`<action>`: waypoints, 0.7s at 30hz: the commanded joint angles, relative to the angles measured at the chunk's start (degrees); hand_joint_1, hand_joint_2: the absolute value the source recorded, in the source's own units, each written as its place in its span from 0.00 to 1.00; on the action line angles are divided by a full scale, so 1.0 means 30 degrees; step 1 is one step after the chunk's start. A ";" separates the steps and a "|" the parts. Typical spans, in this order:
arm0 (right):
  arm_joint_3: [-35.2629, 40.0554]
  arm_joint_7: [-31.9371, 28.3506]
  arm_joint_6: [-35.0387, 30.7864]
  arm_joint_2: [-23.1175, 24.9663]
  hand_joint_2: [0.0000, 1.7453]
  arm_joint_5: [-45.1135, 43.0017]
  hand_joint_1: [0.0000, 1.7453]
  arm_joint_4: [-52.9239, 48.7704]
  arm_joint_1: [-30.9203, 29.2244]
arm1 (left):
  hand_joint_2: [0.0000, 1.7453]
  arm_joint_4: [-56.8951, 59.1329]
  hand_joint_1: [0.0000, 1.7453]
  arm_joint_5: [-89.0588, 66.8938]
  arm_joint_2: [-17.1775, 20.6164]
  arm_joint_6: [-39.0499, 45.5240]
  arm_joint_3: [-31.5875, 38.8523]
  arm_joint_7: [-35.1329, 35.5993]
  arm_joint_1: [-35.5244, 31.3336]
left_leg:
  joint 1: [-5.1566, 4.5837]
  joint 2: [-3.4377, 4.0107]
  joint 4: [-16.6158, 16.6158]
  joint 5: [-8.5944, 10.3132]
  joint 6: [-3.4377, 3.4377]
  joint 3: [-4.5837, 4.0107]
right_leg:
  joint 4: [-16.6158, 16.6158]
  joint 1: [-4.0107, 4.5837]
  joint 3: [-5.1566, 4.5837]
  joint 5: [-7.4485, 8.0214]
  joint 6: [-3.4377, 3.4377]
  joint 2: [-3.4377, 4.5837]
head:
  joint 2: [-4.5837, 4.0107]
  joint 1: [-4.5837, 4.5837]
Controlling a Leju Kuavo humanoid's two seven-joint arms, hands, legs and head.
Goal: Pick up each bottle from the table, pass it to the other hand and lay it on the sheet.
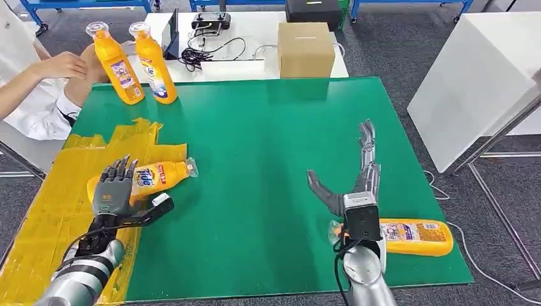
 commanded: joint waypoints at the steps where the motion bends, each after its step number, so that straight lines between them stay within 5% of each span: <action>1: 0.0330 0.0194 0.0048 -0.0403 1.00 0.0020 0.00 0.1142 -0.0735 | 1.00 0.0099 0.00 -0.0059 -0.0368 -0.0065 0.0497 0.0243 -0.0046 | 0.0000 0.0022 -0.0009 -0.0009 -0.0001 0.0022 | -0.0018 0.0000 0.0023 -0.0001 0.0010 0.0015 | 0.0000 0.0000; 5: 0.0295 0.0237 -0.0160 -0.0432 1.00 0.0076 0.00 0.0976 -0.0438 | 1.00 -0.5510 0.00 0.1667 -0.1495 -0.0036 0.1553 -0.2840 0.2009 | 0.0004 0.0023 -0.0005 -0.0015 -0.0001 0.0013 | -0.0021 0.0003 0.0020 -0.0004 0.0011 0.0015 | 0.0000 0.0007; 8: 0.0249 0.0231 -0.0188 -0.0485 1.00 0.0097 0.00 0.0829 -0.0252 | 1.00 -0.6074 0.00 0.1698 -0.1874 -0.0036 0.1372 -0.2803 0.2230 | 0.0008 0.0010 0.0001 -0.0015 0.0000 0.0004 | -0.0025 0.0004 0.0002 -0.0009 0.0012 -0.0007 | 0.0000 0.0000; 10: 0.0125 0.0243 -0.0274 -0.0427 1.00 0.0222 0.00 0.0665 -0.0107 | 1.00 -0.7483 0.00 0.5316 -0.2279 -0.0036 0.0647 -0.5341 0.2686 | 0.0008 -0.0015 -0.0005 -0.0027 0.0003 0.0032 | -0.0042 0.0003 0.0047 -0.0025 0.0020 -0.0032 | 0.0000 0.0007; 15: -0.0454 0.0254 -0.0274 -0.0430 1.00 0.0734 0.00 -0.0305 0.0780 | 1.00 -1.6149 0.00 1.3063 -0.1882 -0.5815 -0.2457 -0.7744 0.5745 | 0.0005 -0.0008 0.0029 -0.0033 0.0005 -0.0039 | -0.0005 -0.0004 -0.0031 -0.0028 0.0019 -0.0021 | 0.0000 0.0000; 21: -0.0602 0.0172 -0.0251 -0.0475 1.00 0.1037 0.00 -0.0545 0.0922 | 1.00 -1.7965 0.00 1.5713 -0.1918 -0.7033 -0.2290 -0.9166 0.6710 | 0.0001 0.0040 0.0012 -0.0042 -0.0001 -0.0033 | -0.0015 -0.0010 -0.0038 -0.0017 0.0013 0.0027 | 0.0000 0.0007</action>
